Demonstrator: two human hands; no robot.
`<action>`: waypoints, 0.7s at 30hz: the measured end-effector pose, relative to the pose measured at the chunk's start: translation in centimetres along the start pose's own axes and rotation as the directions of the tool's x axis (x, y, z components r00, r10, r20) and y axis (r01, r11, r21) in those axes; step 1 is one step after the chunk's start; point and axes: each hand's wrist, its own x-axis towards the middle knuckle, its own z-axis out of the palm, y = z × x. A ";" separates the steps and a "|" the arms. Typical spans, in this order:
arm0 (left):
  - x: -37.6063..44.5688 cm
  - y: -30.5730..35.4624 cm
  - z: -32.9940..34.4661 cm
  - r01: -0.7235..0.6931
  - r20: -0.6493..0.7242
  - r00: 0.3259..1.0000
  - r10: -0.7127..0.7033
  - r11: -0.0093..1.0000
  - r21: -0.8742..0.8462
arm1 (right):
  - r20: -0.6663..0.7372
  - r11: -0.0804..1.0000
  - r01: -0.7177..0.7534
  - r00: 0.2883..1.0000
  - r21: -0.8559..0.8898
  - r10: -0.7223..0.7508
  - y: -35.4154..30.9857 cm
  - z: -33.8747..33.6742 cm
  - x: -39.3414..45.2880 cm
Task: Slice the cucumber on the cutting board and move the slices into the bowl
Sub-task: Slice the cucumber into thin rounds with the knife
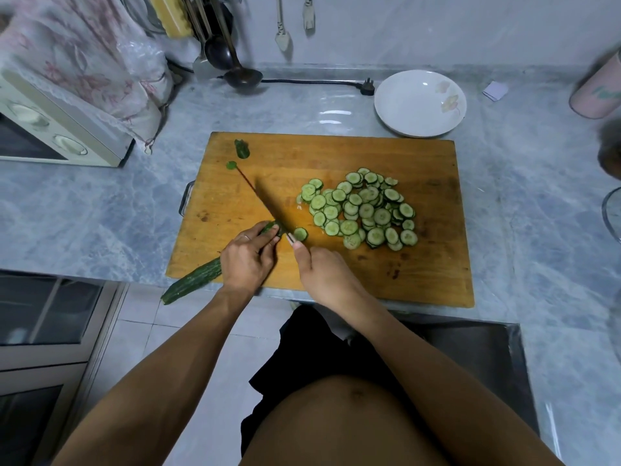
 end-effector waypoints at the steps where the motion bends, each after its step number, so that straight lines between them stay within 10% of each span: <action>1: 0.0 0.0 0.0 0.012 0.002 1.000 -0.012 1.000 -0.021 | -0.001 1.000 -0.003 1.000 -0.006 0.003 0.0 -0.5 0.2; 21: 0.2 -0.7 -0.9 -0.042 0.061 0.997 0.043 0.999 -0.023 | 0.031 0.996 0.085 0.996 -0.038 -0.084 -0.2 -1.3 -2.6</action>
